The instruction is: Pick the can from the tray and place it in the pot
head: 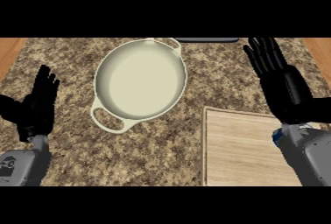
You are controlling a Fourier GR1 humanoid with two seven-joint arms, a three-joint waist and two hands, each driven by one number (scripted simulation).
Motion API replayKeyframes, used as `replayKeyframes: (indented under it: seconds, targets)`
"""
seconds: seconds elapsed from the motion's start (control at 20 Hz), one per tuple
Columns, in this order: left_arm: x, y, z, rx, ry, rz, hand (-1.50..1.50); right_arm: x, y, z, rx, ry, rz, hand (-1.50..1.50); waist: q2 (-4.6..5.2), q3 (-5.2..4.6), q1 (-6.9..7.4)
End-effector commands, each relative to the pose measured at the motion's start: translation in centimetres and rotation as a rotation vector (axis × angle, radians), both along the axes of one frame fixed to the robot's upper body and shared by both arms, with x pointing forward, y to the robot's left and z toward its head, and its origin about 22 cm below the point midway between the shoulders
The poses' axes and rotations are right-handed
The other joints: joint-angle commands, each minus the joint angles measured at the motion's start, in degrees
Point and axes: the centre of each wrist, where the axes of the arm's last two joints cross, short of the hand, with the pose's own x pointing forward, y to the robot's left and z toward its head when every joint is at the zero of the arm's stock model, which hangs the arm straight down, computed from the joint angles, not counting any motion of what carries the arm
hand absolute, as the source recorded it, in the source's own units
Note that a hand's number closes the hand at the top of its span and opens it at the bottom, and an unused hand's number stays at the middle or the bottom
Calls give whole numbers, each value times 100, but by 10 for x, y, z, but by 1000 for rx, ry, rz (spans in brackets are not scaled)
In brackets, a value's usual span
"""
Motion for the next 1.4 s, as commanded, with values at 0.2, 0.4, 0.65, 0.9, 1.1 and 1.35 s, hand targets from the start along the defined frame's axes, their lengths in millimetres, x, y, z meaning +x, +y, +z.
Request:
replayKeyframes:
  seconds: [0.2, 0.4, 0.65, 0.9, 1.1, 1.35]
  targets:
    - [-36, 44, -22, 235, 140, -13, 0, -39, -155, -64, -211, 506, -311, 150, -119, 54, -220]
    - [-51, 47, -38, 233, 215, -30, 0, -51, -208, -24, -745, 149, -554, -150, -205, 49, -369]
    - [-59, 53, -31, 257, 212, -67, 0, -124, -246, -83, -701, 12, -540, -150, -197, 52, -244]
    - [-65, 49, -16, 279, 207, -92, 0, -135, -274, -42, -778, 134, -455, -150, -174, 32, -51]
    - [-65, 37, -23, 246, 201, -105, 0, -114, -261, 1, -888, 225, -354, -150, -170, 26, -6]
    - [-60, 54, -27, 267, 208, -130, 0, -76, -224, 24, -999, 336, -261, -150, -124, 23, 135]
